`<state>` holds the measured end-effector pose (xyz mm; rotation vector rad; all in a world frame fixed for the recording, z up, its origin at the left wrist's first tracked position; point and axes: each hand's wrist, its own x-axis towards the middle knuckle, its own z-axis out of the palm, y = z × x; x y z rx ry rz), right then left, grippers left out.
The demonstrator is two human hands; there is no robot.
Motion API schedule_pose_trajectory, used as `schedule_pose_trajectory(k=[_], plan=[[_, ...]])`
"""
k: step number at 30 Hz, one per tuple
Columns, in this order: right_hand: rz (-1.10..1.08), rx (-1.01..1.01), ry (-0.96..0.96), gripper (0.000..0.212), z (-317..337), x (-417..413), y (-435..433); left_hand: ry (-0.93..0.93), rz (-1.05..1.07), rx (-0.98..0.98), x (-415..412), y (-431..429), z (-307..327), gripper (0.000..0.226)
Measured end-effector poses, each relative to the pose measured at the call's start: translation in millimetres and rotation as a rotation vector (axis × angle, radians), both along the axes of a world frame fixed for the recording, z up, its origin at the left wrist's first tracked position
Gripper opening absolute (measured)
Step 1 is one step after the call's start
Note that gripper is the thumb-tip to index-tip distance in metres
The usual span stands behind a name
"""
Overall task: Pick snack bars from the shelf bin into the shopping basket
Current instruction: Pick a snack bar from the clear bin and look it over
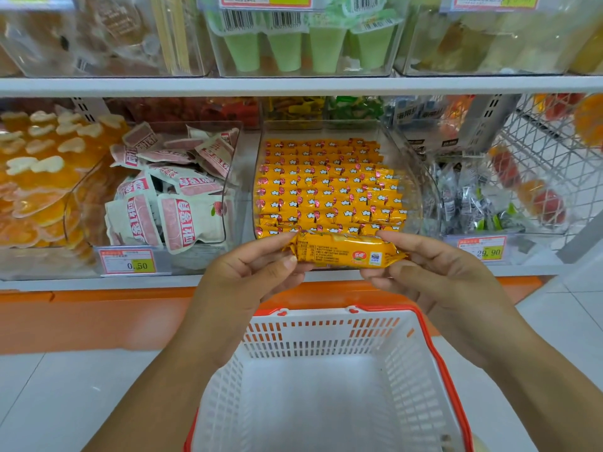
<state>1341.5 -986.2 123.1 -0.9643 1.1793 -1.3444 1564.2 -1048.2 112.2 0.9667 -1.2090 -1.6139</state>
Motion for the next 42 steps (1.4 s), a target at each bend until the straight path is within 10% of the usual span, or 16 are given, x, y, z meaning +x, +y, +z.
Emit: schedule_pose_trajectory(k=[14, 42], plan=[[-0.078, -0.085, 0.048, 0.036, -7, 3, -2, -0.13, 0.175, -0.122, -13, 10, -1, 0.006], [-0.046, -0.053, 0.04, 0.037, -9, 1, -2, -0.196, -0.073, 0.008, -6, 5, -2, 0.03]])
